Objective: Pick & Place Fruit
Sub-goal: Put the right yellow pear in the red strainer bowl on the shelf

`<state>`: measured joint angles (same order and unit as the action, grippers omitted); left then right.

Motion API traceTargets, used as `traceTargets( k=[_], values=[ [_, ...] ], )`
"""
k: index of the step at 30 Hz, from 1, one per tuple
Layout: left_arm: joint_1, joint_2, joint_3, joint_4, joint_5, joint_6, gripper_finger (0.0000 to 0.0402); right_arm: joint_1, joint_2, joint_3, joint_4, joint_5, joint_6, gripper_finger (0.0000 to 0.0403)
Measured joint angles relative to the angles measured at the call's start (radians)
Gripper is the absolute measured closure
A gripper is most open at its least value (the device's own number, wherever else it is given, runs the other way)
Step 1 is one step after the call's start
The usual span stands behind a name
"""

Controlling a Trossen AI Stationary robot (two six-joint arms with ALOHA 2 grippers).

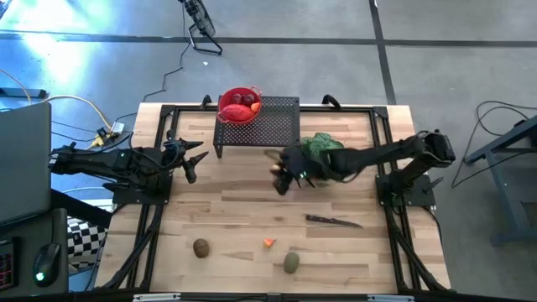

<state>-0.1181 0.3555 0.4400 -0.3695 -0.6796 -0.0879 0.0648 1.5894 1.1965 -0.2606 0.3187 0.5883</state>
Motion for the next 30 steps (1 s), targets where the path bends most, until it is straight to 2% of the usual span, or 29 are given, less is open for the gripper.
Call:
traceTargets(
  k=[11,15,23,30],
  values=[
    [0.0,0.0,0.0,0.022,-0.003,0.003,0.0227,-0.215,0.004,0.0,0.358,-0.108,-0.253,0.0288],
    [0.0,0.0,0.0,0.022,-0.018,0.004,0.0227,-0.273,0.004,0.0,0.414,-0.122,-0.293,0.0289],
    [0.0,0.0,0.0,0.023,-0.06,0.04,0.0227,-0.362,0.038,0.002,0.551,-0.221,-0.328,0.0291],
    [0.0,0.0,0.0,0.035,-0.097,0.041,0.0227,-0.398,0.163,0.164,0.533,-0.277,-0.38,0.0286]
  ],
)
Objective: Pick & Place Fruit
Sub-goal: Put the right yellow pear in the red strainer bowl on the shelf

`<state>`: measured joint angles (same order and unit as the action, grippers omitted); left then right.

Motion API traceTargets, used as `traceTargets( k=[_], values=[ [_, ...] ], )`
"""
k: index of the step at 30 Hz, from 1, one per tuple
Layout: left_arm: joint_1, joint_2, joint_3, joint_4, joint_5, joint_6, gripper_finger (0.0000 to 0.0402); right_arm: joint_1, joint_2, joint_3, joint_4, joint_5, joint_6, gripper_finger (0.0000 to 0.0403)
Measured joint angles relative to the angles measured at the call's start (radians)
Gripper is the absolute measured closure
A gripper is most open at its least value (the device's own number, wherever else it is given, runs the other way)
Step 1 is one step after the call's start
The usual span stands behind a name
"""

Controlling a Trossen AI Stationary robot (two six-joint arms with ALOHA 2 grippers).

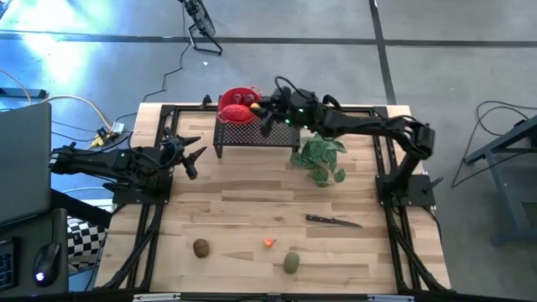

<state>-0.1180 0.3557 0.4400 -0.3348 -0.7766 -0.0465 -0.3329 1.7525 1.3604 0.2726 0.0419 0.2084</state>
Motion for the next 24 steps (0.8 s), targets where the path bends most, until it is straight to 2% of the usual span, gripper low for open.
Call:
traceTargets(
  k=[9,14,24],
  values=[
    [0.0,0.0,0.0,-0.003,-0.004,0.001,0.0227,-0.07,0.161,0.233,-0.141,-0.017,-0.055,0.0286],
    [0.0,0.0,0.0,-0.004,-0.004,0.032,0.0227,-0.09,0.206,0.248,-0.212,-0.03,-0.056,0.029],
    [0.0,0.0,0.0,0.025,-0.004,0.077,0.0227,-0.102,0.222,0.249,-0.207,-0.046,-0.056,0.0287]
  ],
)
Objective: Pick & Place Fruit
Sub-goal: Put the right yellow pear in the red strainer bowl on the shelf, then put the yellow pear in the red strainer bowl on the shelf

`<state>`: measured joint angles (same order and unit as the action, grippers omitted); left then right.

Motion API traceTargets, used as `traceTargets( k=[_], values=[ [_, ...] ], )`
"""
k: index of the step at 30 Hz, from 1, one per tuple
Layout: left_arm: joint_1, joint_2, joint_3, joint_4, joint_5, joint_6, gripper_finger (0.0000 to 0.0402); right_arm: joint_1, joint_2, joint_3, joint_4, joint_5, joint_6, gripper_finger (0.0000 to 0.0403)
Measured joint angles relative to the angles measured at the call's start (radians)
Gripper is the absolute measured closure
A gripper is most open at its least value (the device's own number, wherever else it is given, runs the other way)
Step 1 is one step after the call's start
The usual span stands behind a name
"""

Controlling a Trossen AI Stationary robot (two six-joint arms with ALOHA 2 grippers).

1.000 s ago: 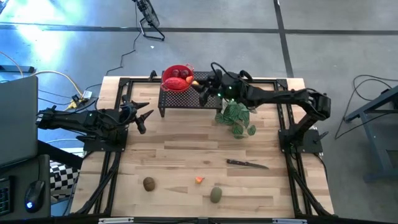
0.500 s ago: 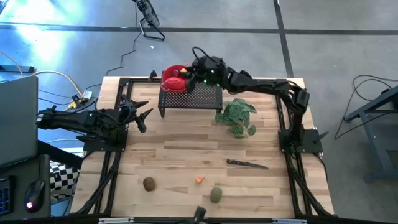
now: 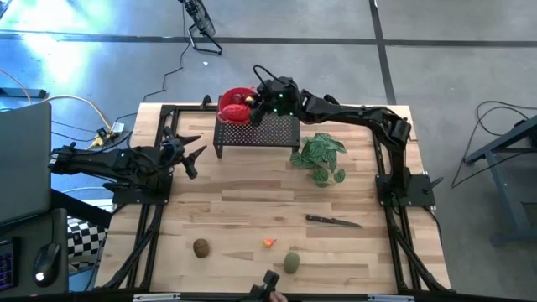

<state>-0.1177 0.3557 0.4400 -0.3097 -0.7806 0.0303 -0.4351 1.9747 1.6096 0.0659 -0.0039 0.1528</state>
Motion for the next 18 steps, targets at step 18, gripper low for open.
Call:
traceTargets(
  k=[18],
  values=[
    [0.0,0.0,0.0,0.023,0.001,0.026,0.0227,0.0,-0.001,0.0,0.001,0.038,-0.051,0.0246]
  ],
)
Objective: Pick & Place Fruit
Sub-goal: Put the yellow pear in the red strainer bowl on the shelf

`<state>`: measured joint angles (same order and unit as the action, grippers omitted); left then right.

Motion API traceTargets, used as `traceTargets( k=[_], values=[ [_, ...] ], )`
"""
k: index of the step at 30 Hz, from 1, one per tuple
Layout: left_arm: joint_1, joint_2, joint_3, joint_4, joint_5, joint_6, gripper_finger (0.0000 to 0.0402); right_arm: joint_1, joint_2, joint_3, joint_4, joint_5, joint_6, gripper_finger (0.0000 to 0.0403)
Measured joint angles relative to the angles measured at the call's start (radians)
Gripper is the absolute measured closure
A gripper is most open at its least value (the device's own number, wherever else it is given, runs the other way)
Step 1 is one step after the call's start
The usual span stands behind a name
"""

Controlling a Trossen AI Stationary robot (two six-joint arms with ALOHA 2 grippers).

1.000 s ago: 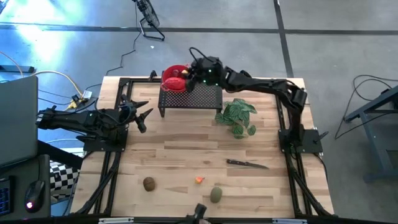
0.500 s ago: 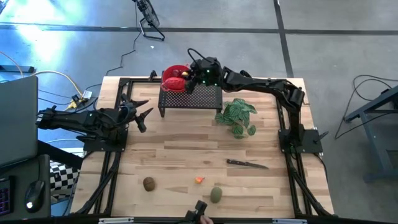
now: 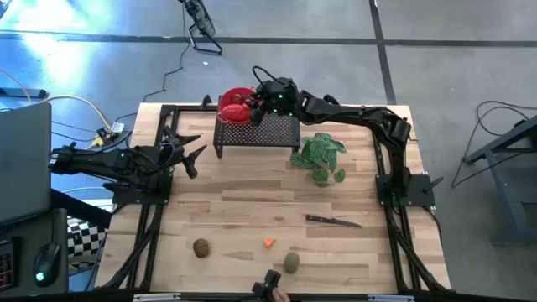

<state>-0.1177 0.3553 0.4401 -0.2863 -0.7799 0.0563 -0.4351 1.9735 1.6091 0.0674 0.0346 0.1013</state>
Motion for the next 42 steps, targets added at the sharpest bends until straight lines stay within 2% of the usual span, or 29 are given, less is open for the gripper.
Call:
traceTargets(
  k=[8,20,28,31,35,42],
  values=[
    [0.0,0.0,0.0,0.0,0.0,0.0,0.0227,0.005,-0.067,-0.001,0.0,-0.015,-0.028,0.0247],
    [0.0,0.0,0.0,0.0,0.0,0.019,0.0227,0.036,-0.241,0.0,-0.314,-0.061,-0.054,0.025],
    [0.0,0.0,0.0,0.0,0.003,0.019,0.0227,0.089,-0.266,0.0,-0.451,-0.063,-0.046,0.0252],
    [0.0,0.0,0.0,0.0,0.003,0.018,0.0227,0.122,-0.266,0.0,-0.504,-0.058,-0.046,0.027],
    [0.0,0.0,0.0,0.0,0.003,0.018,0.0227,0.155,-0.266,0.0,-0.555,-0.066,-0.046,0.0321],
    [0.0,0.0,0.0,0.0,0.003,0.022,0.0227,0.204,-0.266,0.0,-0.546,-0.069,-0.046,0.0387]
  ],
)
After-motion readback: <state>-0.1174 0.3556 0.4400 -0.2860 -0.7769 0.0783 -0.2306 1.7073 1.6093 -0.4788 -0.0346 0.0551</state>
